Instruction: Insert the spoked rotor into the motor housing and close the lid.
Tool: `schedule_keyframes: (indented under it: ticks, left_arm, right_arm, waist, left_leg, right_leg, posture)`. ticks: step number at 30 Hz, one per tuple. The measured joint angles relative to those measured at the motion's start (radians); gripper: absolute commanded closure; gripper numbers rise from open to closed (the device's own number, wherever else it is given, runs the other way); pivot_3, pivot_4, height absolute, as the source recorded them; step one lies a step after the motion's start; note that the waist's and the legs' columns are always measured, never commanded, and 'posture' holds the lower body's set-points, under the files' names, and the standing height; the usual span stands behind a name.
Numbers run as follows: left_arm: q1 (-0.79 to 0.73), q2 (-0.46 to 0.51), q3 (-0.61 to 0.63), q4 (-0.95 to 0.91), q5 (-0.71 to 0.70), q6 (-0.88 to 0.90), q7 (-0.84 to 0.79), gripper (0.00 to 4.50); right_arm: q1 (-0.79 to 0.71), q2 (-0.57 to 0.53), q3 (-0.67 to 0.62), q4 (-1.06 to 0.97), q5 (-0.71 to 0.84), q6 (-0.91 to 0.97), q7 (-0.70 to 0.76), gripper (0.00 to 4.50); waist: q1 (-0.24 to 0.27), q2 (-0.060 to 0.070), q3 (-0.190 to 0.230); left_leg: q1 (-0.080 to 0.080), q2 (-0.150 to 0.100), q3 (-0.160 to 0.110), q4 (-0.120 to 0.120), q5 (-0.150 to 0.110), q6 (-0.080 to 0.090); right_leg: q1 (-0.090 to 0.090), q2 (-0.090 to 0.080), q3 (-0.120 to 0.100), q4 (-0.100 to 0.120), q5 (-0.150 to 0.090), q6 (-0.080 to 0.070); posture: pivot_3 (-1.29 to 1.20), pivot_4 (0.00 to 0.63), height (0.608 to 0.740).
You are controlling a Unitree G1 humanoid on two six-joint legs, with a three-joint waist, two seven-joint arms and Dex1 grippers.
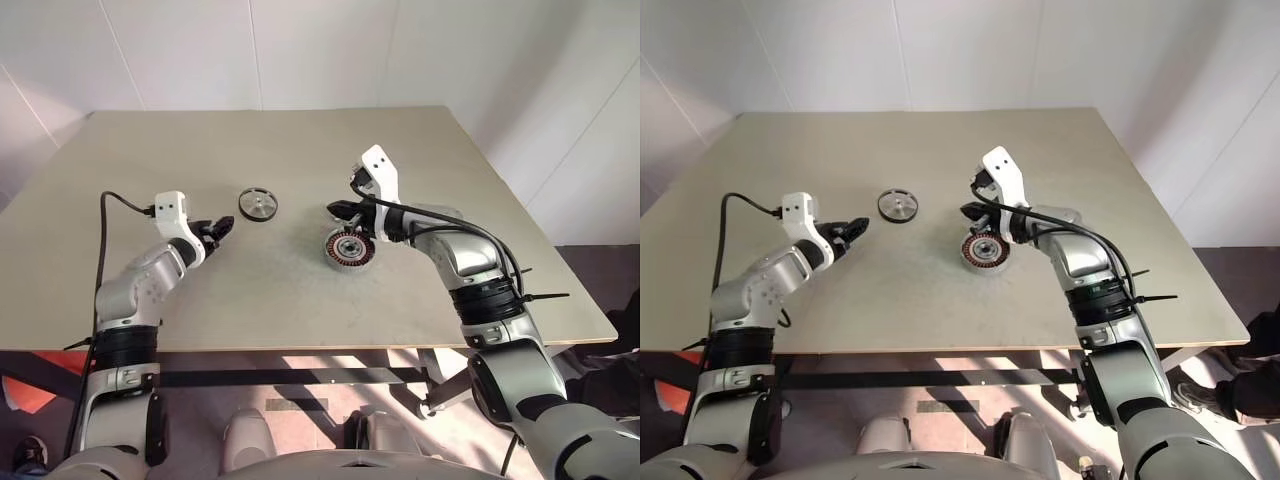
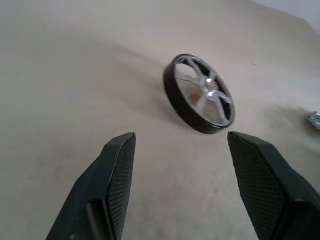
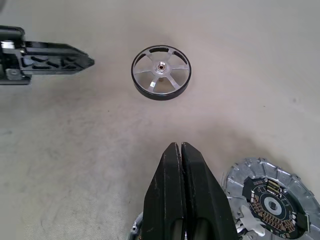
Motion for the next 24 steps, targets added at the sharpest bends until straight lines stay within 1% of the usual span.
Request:
schedule_keyframes:
  ticks: [2,6,9,14,18,20,24]
  left_arm:
    - [-0.046,-0.037,0.006,0.094,0.012,-0.040,0.025,1.41]
    - [-0.196,-0.106,0.015,0.339,0.031,-0.150,0.038,1.41]
    - [-0.278,-0.128,0.015,0.485,0.042,-0.224,0.029,1.41]
    - [-0.359,-0.137,0.020,0.678,0.058,-0.307,-0.002,1.41]
    - [-0.394,-0.136,0.048,0.765,0.054,-0.352,-0.017,1.41]
    - [-0.406,-0.139,0.083,0.795,0.033,-0.364,-0.019,1.41]
    - [-0.416,-0.156,0.234,0.833,-0.095,-0.371,-0.027,1.41]
  right_arm:
    - [0.000,-0.003,-0.001,0.000,0.000,0.000,0.002,4.46]
    - [0.000,-0.005,-0.002,-0.001,0.000,0.005,0.007,4.46]
    - [0.003,-0.018,-0.002,-0.005,0.000,0.011,0.009,4.46]
    - [0.006,-0.043,-0.024,-0.005,0.000,0.018,-0.006,4.46]
    - [0.006,-0.055,-0.029,-0.005,0.000,0.019,-0.014,4.46]
    - [0.006,-0.059,-0.029,-0.005,0.000,0.019,-0.015,4.46]
    - [0.007,-0.062,-0.029,-0.005,0.000,0.024,-0.018,4.46]
  waist:
    - [0.001,0.000,0.000]
    - [0.003,0.000,0.000]
    - [0.003,0.000,0.000]
    - [0.003,0.000,0.000]
    - [0.005,0.000,0.000]
    - [0.005,0.000,0.000]
    - [0.005,-0.001,0.000]
  left_leg:
    - [-0.001,0.000,0.000,0.000,0.000,0.000]
    - [-0.001,0.000,0.000,0.000,0.000,0.000]
    - [-0.001,0.000,0.000,-0.001,0.000,0.000]
    - [-0.001,0.000,0.000,-0.001,0.000,0.000]
    - [0.000,-0.001,0.000,-0.001,0.000,0.000]
    - [0.001,-0.001,0.000,-0.001,0.000,0.000]
    - [0.001,-0.001,0.000,0.000,0.000,0.000]
  right_leg:
    - [0.000,0.000,0.000,0.000,0.000,0.000]
    - [0.000,0.000,0.000,-0.001,0.000,0.000]
    - [0.000,0.000,0.000,-0.001,0.000,0.000]
    - [0.000,0.000,0.000,-0.002,0.000,0.000]
    - [0.001,-0.001,0.000,-0.002,0.000,0.000]
    - [0.002,-0.001,0.000,-0.002,0.000,0.000]
    - [0.003,-0.001,0.000,-0.002,0.000,0.000]
  posture:
    - [0.00,0.000,0.740]
    - [0.00,0.000,0.740]
    - [0.00,0.000,0.740]
    - [0.00,0.000,0.740]
    - [0.00,0.000,0.740]
    - [0.00,0.000,0.740]
    - [0.00,0.000,0.740]
